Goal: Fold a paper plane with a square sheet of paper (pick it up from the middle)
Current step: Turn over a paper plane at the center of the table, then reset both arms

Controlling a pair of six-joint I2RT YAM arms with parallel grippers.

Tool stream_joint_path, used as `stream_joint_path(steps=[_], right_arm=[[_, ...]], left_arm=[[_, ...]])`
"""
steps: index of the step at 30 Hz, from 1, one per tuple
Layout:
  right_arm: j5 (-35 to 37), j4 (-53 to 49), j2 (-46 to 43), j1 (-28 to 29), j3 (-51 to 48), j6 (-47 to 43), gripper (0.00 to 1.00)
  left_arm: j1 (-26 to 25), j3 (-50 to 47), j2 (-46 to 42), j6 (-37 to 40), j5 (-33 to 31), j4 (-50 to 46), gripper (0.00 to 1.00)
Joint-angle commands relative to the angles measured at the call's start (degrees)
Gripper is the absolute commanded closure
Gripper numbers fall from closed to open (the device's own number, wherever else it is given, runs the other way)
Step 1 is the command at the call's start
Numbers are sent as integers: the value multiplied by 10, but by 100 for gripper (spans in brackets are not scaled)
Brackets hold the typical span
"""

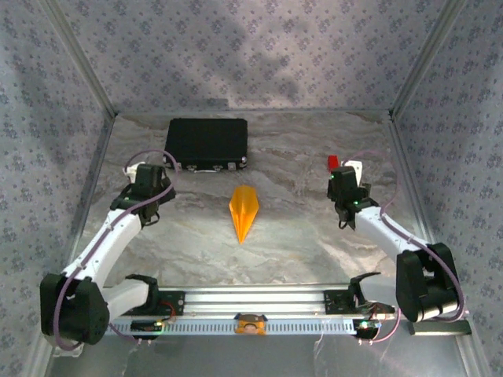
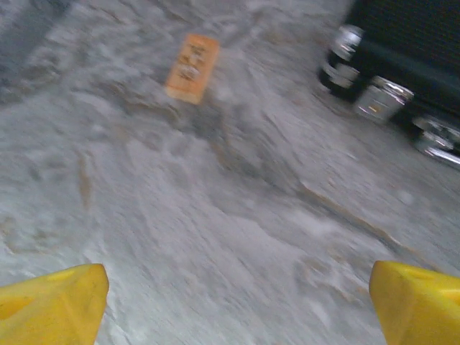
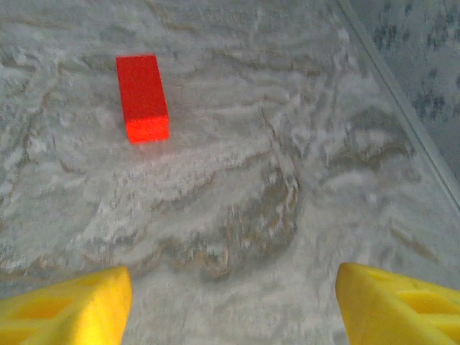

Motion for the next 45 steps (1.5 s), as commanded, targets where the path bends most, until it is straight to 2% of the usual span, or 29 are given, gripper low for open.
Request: stream_joint_path(steps=[1,5,9,10,13,15,20,22,23,24,25,26,27,28,30,31,33,45], right_arm=[[-32,165,19,-17,-41,-87,23],[-117,276,68,-64,-68,-120,24],[-180,345,97,-74,-81,-185,26],[-184,387,109,-77,-93,-187,25],[-236,404,105,-111,-111,-165,25],[-248,440,99,-115,-135,-164,25],[-259,475,112,-126,-148,-154,23],[-279,554,165,-134,-162,-154,22],[-259,561,167,-132,-158,-149,21],[-260,499,149,-131,-144,-150,20],[-266,482,150,-135,-139,-147,18],[-243,514,162,-135,-140,-139,11],[-215,489,157,-134,-131,-127,9],[-219,461,157,-141,-120,-118,1],[-226,456,155,-149,-116,-111,1],[-225,463,158,-150,-119,-111,1],[-222,461,157,-149,-119,-111,1],[-232,458,157,-152,-117,-110,1]], left_arm=[[26,-21,25,75,-48,89,7],[44,-31,74,155,-70,183,7],[57,-30,137,208,-33,256,7],[56,-35,152,219,-25,280,7],[67,-83,174,210,7,397,6],[81,-122,174,212,72,481,6],[97,-139,179,260,143,548,7],[98,-146,180,278,162,570,7],[99,-156,183,286,176,592,7],[98,-170,188,294,189,622,8],[98,-185,200,299,198,660,8],[98,-199,215,299,202,701,8],[99,-209,238,302,205,734,8],[100,-217,254,299,199,783,7],[102,-193,239,290,191,706,7],[113,-196,250,277,196,735,1],[122,-189,242,274,205,703,0],[121,-190,243,281,223,709,0]])
